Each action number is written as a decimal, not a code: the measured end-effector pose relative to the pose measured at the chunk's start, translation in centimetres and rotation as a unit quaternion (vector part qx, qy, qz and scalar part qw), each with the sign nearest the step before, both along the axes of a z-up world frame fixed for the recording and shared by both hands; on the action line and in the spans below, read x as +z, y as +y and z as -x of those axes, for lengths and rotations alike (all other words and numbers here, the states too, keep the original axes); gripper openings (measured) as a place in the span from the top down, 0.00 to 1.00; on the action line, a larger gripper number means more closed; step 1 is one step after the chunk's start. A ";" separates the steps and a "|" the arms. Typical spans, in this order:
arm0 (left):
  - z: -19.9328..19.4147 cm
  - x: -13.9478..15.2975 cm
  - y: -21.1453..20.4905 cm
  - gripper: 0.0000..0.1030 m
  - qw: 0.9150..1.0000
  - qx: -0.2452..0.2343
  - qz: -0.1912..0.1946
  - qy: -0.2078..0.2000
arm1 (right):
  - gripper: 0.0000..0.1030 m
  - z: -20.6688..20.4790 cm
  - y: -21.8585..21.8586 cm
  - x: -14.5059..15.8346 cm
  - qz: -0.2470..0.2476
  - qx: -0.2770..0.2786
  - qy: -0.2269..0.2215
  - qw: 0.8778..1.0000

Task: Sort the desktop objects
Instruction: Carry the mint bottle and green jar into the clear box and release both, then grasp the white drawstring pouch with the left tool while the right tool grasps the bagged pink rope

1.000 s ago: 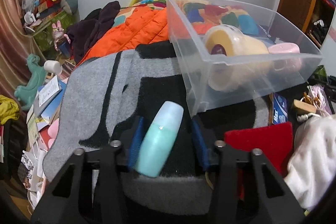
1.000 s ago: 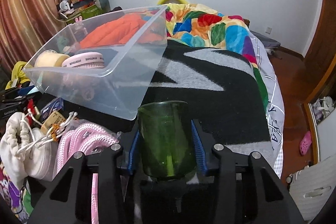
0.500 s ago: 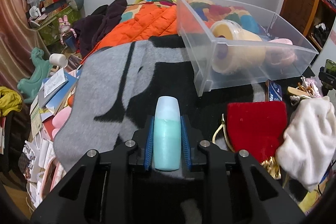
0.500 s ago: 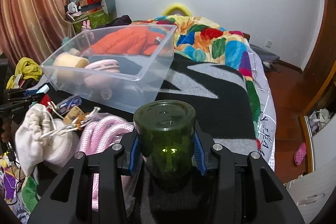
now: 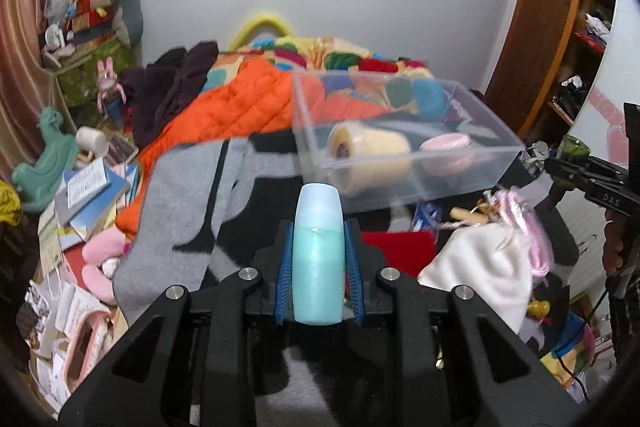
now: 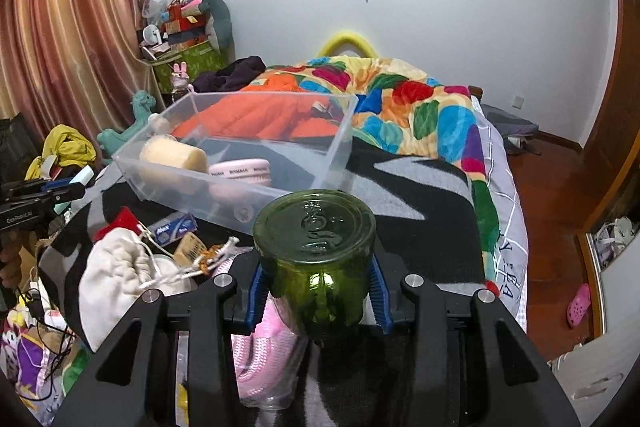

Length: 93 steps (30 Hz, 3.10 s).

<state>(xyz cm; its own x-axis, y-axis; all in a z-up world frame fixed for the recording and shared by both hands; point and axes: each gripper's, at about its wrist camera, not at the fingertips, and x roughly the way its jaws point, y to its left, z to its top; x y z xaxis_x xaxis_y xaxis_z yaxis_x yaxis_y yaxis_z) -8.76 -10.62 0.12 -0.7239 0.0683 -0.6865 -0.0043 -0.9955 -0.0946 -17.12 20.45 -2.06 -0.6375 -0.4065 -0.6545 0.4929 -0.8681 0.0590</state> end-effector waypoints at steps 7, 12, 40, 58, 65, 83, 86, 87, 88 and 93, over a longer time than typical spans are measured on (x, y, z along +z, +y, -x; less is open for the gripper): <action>0.8 1.7 1.7 0.77 0.999 -0.015 -0.010 0.028 | 0.63 0.0 -1.0 1.0 0.008 0.014 0.014 1.000; 2.3 2.8 2.9 0.77 0.999 -0.023 -0.020 0.039 | 0.63 0.5 -1.6 1.9 0.019 0.016 0.025 0.999; 12.0 1.4 7.0 0.77 0.997 -0.047 -0.061 0.007 | 0.63 6.3 -5.3 0.9 0.025 -0.003 0.044 0.999; 14.1 -2.0 8.9 0.77 0.995 -0.067 -0.054 -0.047 | 0.62 5.5 -5.8 -1.7 -0.015 0.014 0.035 0.999; 13.0 -1.2 8.9 0.77 0.997 -0.066 -0.031 -0.032 | 0.62 4.6 -5.5 -1.4 -0.009 0.007 0.035 0.999; 5.4 1.4 8.6 0.39 0.998 -0.041 0.039 0.023 | 0.20 -1.6 -3.5 1.2 -0.010 -0.020 0.126 0.992; 3.8 1.5 8.7 0.36 0.997 -0.046 0.050 0.027 | 0.17 -2.3 -3.1 1.2 -0.023 -0.026 0.130 0.991; 3.4 1.5 8.7 0.35 0.997 -0.048 0.053 0.027 | 0.16 -2.5 -3.1 1.1 -0.024 -0.024 0.128 0.991; 2.8 1.6 8.7 0.34 0.997 -0.050 0.056 0.029 | 0.16 -2.7 -2.9 1.1 -0.026 -0.021 0.126 0.992; 0.5 1.5 8.6 0.30 0.997 -0.044 0.057 0.031 | 0.16 -4.2 -2.5 1.1 -0.041 -0.024 0.119 0.992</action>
